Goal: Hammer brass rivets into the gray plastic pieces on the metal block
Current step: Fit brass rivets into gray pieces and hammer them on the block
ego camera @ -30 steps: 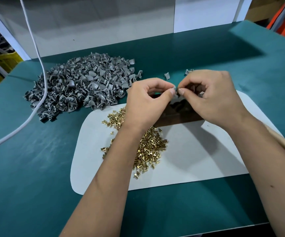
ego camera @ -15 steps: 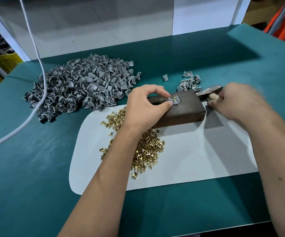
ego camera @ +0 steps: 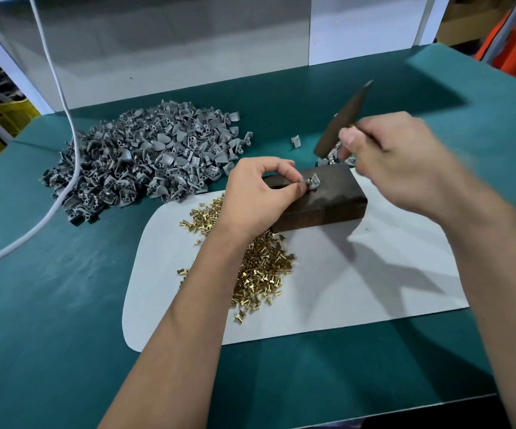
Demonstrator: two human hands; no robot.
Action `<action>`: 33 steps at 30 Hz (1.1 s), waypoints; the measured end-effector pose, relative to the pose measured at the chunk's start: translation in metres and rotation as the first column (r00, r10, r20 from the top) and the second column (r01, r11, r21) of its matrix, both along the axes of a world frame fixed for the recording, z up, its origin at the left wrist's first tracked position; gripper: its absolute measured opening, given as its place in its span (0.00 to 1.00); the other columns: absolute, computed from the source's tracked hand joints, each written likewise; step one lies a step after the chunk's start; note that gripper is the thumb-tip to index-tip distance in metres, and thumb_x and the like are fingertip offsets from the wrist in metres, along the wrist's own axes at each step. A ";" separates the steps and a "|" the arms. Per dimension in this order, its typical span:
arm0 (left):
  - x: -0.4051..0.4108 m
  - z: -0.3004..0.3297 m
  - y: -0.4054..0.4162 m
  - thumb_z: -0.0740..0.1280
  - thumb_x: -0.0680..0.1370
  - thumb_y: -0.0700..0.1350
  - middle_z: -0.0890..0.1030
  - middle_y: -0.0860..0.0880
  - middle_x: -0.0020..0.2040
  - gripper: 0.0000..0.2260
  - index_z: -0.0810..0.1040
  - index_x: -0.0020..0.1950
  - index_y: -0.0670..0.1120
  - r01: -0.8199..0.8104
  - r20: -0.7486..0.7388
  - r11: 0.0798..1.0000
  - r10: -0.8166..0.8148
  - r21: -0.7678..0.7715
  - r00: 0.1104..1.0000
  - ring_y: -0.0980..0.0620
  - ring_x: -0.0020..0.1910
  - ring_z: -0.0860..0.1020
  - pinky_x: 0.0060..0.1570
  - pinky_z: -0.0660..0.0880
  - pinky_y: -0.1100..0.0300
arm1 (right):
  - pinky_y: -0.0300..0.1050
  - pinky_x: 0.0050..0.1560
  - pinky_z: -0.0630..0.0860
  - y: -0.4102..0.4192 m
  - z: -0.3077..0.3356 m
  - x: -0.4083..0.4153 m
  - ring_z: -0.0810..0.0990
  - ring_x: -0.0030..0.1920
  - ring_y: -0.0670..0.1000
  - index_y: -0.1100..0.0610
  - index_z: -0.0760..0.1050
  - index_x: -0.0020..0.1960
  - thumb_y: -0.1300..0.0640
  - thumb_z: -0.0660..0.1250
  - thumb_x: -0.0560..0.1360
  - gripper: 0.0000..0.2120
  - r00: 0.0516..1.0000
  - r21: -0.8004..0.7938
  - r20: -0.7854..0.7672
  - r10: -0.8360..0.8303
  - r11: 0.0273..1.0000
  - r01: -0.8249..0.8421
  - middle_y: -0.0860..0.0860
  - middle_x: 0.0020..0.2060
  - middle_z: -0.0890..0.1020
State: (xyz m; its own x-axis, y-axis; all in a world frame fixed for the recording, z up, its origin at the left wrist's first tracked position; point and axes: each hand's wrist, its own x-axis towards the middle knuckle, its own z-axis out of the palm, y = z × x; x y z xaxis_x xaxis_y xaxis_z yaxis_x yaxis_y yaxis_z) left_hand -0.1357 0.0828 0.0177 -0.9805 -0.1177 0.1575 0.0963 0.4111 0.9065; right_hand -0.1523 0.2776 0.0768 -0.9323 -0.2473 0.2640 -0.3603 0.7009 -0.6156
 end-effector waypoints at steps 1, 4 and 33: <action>0.000 0.000 0.001 0.78 0.72 0.39 0.85 0.50 0.55 0.02 0.87 0.43 0.44 -0.001 0.003 1.000 0.001 0.011 1.000 0.56 0.55 0.83 0.62 0.79 0.50 | 0.47 0.35 0.69 -0.005 -0.001 0.002 0.75 0.33 0.53 0.55 0.78 0.41 0.50 0.59 0.85 0.18 0.999 0.041 0.026 0.029 0.999 -0.031 0.48 0.28 0.75; 0.001 0.000 0.002 0.78 0.72 0.37 0.86 0.49 0.55 0.03 0.86 0.44 0.42 -0.006 0.011 0.999 0.006 0.040 1.000 0.56 0.51 0.85 0.60 0.80 0.51 | 0.47 0.35 0.66 -0.011 0.000 0.007 0.76 0.34 0.53 0.56 0.79 0.43 0.49 0.58 0.85 0.18 0.996 0.149 0.058 0.062 0.986 -0.070 0.51 0.30 0.76; 0.000 0.000 0.000 0.79 0.71 0.38 0.86 0.48 0.51 0.05 0.85 0.42 0.44 -0.003 -0.006 0.999 0.003 0.053 1.000 0.54 0.51 0.85 0.58 0.81 0.56 | 0.50 0.41 0.68 -0.025 -0.003 0.014 0.71 0.40 0.61 0.51 0.66 0.42 0.45 0.54 0.85 0.16 1.000 0.428 -0.026 -0.011 0.904 0.021 0.57 0.38 0.76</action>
State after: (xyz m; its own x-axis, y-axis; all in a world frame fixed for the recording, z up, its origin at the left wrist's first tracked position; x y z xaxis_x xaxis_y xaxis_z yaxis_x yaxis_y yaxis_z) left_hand -0.1352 0.0833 0.0176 -0.9792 -0.1289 0.1568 0.1005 0.3631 0.9263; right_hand -0.1387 0.2528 0.0739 -0.9320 -0.3266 0.1570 -0.3573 0.9007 -0.2472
